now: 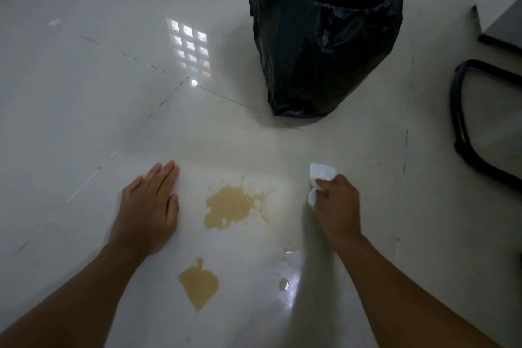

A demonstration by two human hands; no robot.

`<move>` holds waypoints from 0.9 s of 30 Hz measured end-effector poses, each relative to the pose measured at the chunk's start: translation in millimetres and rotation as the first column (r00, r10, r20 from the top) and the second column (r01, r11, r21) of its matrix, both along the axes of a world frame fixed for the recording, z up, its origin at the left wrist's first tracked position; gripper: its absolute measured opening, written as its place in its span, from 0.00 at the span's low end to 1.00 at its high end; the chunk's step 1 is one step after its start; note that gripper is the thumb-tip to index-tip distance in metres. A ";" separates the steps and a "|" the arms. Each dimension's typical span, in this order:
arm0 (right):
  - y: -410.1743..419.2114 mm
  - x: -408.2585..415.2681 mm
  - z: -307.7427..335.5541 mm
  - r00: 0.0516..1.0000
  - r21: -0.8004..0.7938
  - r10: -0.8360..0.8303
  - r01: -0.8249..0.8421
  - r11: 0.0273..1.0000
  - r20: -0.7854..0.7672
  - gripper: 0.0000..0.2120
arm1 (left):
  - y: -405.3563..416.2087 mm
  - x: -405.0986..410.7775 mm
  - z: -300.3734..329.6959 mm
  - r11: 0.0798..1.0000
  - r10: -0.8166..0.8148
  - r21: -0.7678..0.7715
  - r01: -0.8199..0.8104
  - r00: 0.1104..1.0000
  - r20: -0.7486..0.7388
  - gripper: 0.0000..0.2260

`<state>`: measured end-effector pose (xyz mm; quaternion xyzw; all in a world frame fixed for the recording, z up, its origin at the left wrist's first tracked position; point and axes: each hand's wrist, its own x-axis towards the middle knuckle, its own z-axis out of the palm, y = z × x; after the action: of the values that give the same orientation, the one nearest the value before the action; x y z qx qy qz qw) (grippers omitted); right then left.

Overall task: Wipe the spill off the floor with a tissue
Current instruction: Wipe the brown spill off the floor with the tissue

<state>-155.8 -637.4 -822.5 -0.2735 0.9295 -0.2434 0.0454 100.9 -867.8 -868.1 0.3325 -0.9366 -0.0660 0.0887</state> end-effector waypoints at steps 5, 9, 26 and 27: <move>24.5 117.2 -4.1 0.833 0.034 0.548 -0.551 0.834 0.080 0.15 | 1.3 1.7 -1.0 1.000 0.004 0.007 -0.004 1.000 -0.014 0.26; 46.2 59.9 1.7 0.927 0.078 0.354 -0.364 0.928 0.123 0.18 | -1.1 0.1 0.3 1.000 0.000 0.007 0.001 1.000 -0.022 0.26; 64.7 110.9 -7.2 0.992 -0.050 -0.102 0.106 0.993 0.080 0.07 | 5.2 -2.0 -2.3 0.999 0.005 0.033 -0.005 1.000 0.000 0.26; 69.7 134.8 -9.0 0.998 -0.022 -0.004 0.006 1.000 0.067 0.06 | 7.1 -0.1 -2.4 0.999 0.003 0.037 -0.003 1.000 0.001 0.26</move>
<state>-21.0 -567.7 -831.6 -0.2634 0.9253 -0.2628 0.0731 100.8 -860.7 -870.5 0.3353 -0.9348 -0.0832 0.0820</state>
